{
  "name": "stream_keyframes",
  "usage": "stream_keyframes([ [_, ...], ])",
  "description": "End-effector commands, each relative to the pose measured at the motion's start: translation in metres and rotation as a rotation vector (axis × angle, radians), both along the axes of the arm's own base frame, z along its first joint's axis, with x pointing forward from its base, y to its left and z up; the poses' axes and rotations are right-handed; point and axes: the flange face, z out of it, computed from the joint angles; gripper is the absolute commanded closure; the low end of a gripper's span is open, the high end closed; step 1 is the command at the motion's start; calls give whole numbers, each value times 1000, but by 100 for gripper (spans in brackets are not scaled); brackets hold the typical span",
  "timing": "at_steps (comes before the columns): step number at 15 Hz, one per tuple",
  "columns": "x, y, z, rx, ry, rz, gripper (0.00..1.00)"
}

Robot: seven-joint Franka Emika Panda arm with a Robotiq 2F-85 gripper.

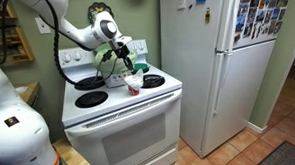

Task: Put the piece of tissue on the red can and then put the can and piece of tissue in the white bin

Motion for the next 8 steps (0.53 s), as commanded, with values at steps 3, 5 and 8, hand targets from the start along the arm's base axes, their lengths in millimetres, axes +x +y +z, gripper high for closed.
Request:
stream_keyframes([
  [3, -1, 1, -15, -3, 37, -16, 100],
  [5, 0, 0, -22, -4, 55, -16, 100],
  [8, 2, 1, -25, -2, 66, -15, 100],
])
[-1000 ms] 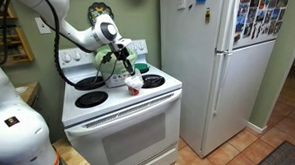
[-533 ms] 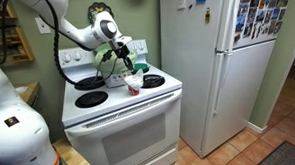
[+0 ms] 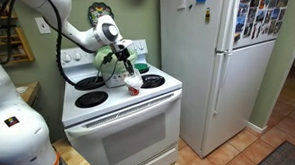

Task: Put the piece of tissue on the red can and then put the can and piece of tissue in the white bin

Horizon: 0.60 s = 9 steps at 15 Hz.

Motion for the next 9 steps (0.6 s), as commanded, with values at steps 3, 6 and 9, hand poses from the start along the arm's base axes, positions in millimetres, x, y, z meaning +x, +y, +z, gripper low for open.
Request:
stream_keyframes([
  [3, -1, 1, -13, 1, 42, -14, 100],
  [6, -1, 0, -9, -2, 35, -19, 80],
  [9, -2, -2, 3, -4, 6, -28, 62],
])
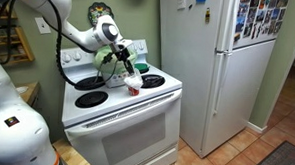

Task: Put the piece of tissue on the red can and then put the can and piece of tissue in the white bin

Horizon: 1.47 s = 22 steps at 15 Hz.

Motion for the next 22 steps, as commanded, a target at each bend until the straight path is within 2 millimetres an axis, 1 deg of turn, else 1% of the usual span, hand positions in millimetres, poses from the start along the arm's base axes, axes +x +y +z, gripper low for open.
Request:
stream_keyframes([
  [1, -2, -3, 6, -2, -5, -28, 56],
  [2, -2, -3, 8, -1, -11, -29, 50],
  [3, -2, -4, 11, 0, -17, -30, 41],
  [6, 0, -5, 14, -3, -23, -33, 39],
  [8, 0, -4, 15, -3, -25, -31, 45],
  [10, 0, -3, 17, -1, -28, -28, 46],
  [11, 0, -2, 18, 1, -29, -26, 42],
  [12, 0, -1, 18, 3, -27, -22, 34],
  [13, 0, 0, 17, 3, -25, -19, 34],
  [14, 0, 1, 17, 3, -24, -18, 25],
  [16, -1, 2, 18, 4, -25, -12, 2],
  [17, -1, 3, 17, 5, -22, -9, 0],
  [22, 0, 7, 11, 6, -11, 5, 0],
])
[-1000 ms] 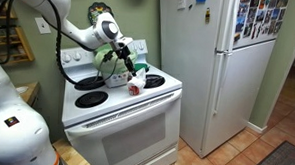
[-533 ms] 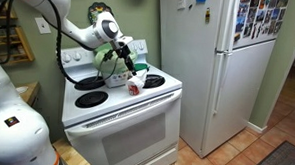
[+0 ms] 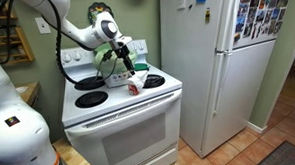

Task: Put the piece of tissue on the red can and then put the can and piece of tissue in the white bin

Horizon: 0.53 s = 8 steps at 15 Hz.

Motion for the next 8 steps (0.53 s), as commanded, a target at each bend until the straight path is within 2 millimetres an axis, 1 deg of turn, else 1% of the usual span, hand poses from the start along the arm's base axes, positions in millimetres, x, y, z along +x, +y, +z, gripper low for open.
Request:
stream_keyframes([
  [1, -3, 3, -6, 0, 24, 6, 0],
  [8, -3, 9, -25, -6, 56, 32, 0],
])
